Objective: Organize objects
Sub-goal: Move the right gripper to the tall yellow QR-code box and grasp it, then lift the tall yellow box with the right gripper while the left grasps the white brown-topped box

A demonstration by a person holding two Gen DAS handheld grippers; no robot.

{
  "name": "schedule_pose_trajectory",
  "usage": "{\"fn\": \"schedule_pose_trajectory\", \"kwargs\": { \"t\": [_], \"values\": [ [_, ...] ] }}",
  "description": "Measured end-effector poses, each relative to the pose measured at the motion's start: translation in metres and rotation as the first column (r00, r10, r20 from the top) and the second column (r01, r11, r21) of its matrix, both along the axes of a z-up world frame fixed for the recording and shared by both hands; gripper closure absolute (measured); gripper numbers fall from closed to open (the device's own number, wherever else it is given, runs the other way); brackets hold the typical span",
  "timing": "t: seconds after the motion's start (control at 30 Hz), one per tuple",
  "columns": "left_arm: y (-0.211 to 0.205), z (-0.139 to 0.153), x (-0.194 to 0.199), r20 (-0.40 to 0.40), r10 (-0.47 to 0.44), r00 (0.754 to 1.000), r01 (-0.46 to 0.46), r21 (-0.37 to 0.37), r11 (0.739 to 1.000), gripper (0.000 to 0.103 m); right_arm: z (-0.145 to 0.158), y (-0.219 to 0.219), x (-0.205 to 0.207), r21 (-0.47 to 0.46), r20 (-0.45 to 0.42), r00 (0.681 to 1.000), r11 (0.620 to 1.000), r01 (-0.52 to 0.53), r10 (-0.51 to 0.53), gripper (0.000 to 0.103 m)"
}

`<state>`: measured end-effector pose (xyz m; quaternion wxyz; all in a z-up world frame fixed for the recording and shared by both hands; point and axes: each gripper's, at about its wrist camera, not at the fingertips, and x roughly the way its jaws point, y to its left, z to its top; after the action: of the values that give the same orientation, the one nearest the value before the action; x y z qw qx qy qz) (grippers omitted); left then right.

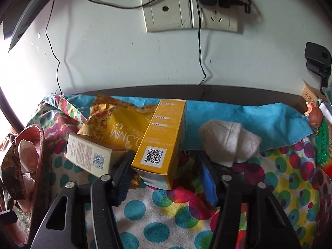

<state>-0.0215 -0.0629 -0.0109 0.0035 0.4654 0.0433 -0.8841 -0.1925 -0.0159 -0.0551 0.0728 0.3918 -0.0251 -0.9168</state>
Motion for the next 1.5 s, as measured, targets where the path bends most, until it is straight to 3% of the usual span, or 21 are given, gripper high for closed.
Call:
{"fn": "schedule_pose_trajectory", "kwargs": {
  "t": [0.07,0.13,0.4,0.67,0.9,1.03,1.17,1.3,1.5],
  "values": [
    [0.003,-0.002,-0.001,0.000,-0.008,1.000,0.008,-0.009,1.000,0.047,-0.002,-0.003,-0.002,-0.010,0.011,1.000,1.000,-0.008,0.008,0.069],
    [0.006,-0.003,-0.002,-0.004,-0.017,1.000,0.017,-0.010,1.000,0.047,-0.003,-0.003,-0.002,-0.012,0.015,1.000,1.000,-0.010,0.010,0.075],
    [0.012,0.000,-0.018,-0.024,-0.021,0.999,0.021,0.012,1.000,0.047,-0.004,0.006,0.012,0.007,0.008,1.000,1.000,-0.022,0.022,0.075],
    [0.026,0.008,-0.069,-0.057,-0.041,0.998,0.044,0.054,0.998,0.047,-0.006,0.041,0.041,0.012,0.023,0.999,0.999,-0.042,0.042,0.075],
    [0.030,0.002,-0.114,-0.030,-0.049,0.998,0.051,0.078,0.996,0.047,-0.009,0.043,0.045,0.028,0.041,0.996,0.997,-0.074,0.073,0.075],
    [0.033,0.000,-0.133,0.009,-0.019,1.000,0.019,0.021,1.000,0.047,-0.011,0.050,0.042,-0.013,0.056,0.995,0.997,-0.079,0.080,0.074],
    [0.031,0.002,-0.145,0.035,0.004,0.999,-0.006,0.053,0.999,0.047,-0.016,0.060,0.038,-0.078,0.083,0.993,0.994,-0.082,0.088,0.074],
    [0.040,0.001,-0.154,0.060,0.005,0.998,-0.005,0.005,1.000,0.047,-0.016,0.058,0.037,-0.065,0.083,0.992,0.994,-0.089,0.095,0.074],
    [0.057,-0.003,-0.162,0.079,-0.029,0.996,0.035,-0.080,0.996,0.035,-0.016,0.059,0.036,-0.066,0.083,0.992,0.994,-0.092,0.098,0.074]
  ]
}}
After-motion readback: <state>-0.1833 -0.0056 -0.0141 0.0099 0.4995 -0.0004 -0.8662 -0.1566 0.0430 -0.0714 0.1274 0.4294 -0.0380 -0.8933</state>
